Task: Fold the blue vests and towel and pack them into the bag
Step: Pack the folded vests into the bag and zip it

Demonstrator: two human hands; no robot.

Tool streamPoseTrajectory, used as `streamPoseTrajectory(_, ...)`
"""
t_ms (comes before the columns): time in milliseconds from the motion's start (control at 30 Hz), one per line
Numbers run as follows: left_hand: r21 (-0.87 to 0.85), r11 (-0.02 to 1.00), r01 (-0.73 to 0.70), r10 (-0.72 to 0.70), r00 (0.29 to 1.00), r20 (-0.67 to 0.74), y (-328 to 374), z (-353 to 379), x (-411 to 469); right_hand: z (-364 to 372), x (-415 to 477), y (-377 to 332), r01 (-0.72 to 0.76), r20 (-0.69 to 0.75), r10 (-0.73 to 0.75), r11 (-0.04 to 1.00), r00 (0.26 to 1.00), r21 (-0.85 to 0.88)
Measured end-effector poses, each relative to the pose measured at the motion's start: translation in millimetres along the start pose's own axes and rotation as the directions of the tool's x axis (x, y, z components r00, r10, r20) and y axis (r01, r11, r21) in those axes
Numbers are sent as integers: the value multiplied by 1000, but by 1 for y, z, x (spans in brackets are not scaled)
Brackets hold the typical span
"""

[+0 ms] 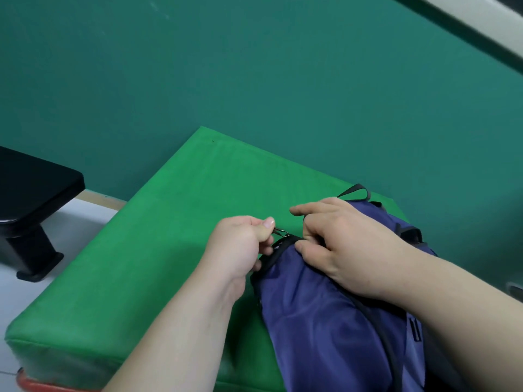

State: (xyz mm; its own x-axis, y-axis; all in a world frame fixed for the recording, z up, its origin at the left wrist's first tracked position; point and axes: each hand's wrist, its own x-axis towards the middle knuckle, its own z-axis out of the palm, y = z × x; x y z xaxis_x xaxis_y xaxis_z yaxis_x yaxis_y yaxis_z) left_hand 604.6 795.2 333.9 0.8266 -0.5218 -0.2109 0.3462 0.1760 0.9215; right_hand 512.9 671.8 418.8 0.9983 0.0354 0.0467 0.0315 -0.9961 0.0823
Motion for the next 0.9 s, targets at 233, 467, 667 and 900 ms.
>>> streamPoseTrajectory(233,53,998,40,-41,999,10,-13,-19,-1,22,5,-10,4,32,-4,1000,999,1)
streamPoseTrajectory(467,197,979,43,-59,996,73,-14,-39,-5,52,6,-17,-14,-15,14,1000,1000,-13)
streamPoseTrajectory(667,136,990,-38,43,999,-30,-12,-35,-1,59,13,-26,18,-86,-23,998,996,-64)
streamPoseTrajectory(900,172,985,-11,36,990,-139,-20,-34,14,36,15,-20,24,-73,-22,1000,997,15)
